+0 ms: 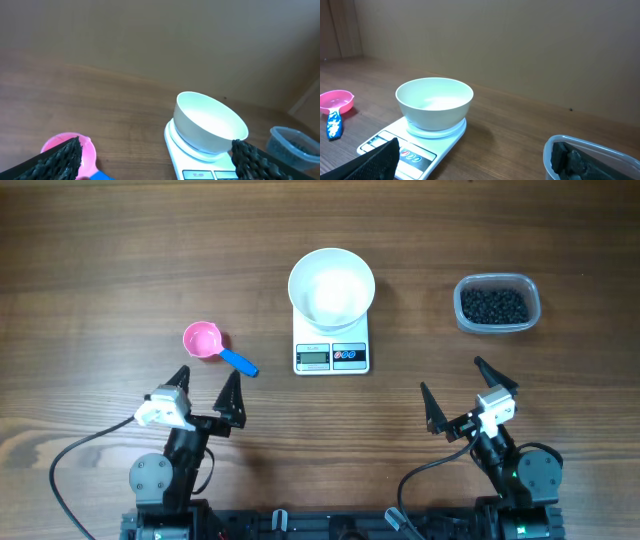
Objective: Scoop item into bowl and weigh 150g on scale
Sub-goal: 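Reach the left gripper to the pink scoop and grasp its rim, then lift the pink scoop with the left gripper toward the scale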
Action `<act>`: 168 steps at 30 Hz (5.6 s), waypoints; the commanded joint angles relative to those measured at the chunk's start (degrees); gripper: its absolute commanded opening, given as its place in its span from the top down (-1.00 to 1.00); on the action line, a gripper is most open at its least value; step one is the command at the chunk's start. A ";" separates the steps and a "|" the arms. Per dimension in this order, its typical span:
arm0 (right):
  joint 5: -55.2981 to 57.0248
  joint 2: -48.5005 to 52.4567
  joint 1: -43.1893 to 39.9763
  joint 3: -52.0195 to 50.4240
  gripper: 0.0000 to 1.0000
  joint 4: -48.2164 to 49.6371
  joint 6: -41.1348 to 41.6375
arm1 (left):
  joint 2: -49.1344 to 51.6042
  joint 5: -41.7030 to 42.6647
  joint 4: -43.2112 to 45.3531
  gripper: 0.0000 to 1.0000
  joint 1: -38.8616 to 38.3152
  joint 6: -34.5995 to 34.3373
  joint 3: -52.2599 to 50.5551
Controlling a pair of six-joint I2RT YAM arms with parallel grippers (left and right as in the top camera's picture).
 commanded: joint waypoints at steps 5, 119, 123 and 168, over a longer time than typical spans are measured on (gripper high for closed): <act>0.39 -0.50 -0.17 -0.13 -0.99 0.28 -0.33 | 5.27 -5.64 -12.76 -1.00 -0.26 -5.51 13.60; 0.39 -0.35 -0.17 -0.13 -1.00 0.28 -0.33 | 89.64 -19.80 -32.63 0.92 -0.28 -39.82 57.68; 0.39 -0.35 -0.17 -0.13 -1.00 0.28 -0.33 | 81.42 -18.14 -37.75 0.92 -0.28 -41.29 57.68; -12.11 -0.35 -0.17 -0.13 -0.99 0.66 59.84 | 69.79 -2.80 -49.29 0.92 -8.90 -55.78 57.68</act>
